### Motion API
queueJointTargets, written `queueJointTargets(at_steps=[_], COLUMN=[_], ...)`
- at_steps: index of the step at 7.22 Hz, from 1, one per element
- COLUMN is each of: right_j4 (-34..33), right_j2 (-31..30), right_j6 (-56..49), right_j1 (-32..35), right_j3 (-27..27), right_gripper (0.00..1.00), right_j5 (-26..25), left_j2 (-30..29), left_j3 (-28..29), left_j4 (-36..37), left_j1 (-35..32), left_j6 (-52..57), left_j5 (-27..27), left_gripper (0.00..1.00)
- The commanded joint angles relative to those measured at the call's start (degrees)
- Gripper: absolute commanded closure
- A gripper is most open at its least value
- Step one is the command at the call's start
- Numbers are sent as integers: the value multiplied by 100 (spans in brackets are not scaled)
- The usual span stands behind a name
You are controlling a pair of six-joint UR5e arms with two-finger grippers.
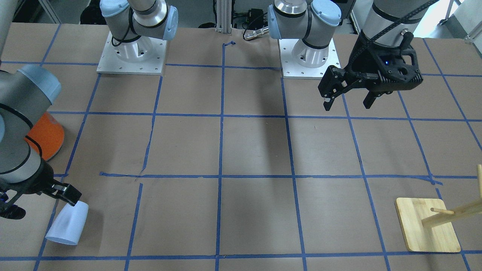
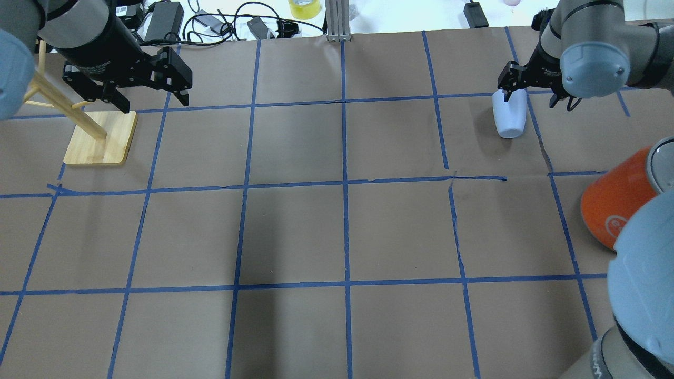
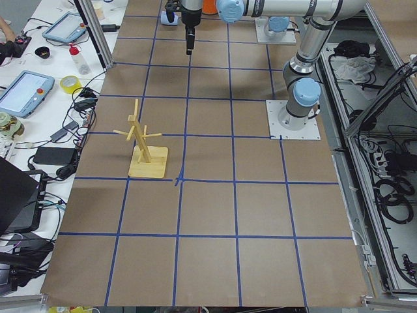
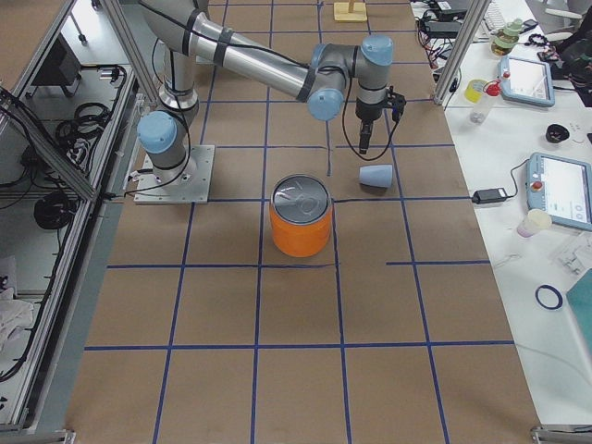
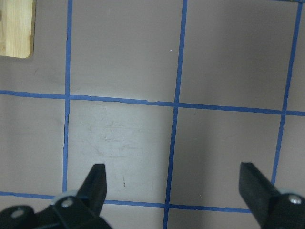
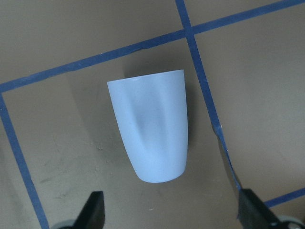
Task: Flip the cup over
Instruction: 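Close the right gripper on the cup and lift it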
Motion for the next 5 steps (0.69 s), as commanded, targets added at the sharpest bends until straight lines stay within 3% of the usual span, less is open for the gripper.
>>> queueJointTargets(at_steps=[1,5], right_j4=[-360,-624], right_j2=[496,735], right_j6=[178,160], right_j1=[-3,-3], right_j3=[40,75], right_gripper=[0,0], right_j5=[33,-45], left_j2=[0,0], left_j3=[1,1], left_j4=[4,4], left_j1=[0,0], left_j6=[-1,-1], left_j5=[2,-6], left_gripper=[0,0])
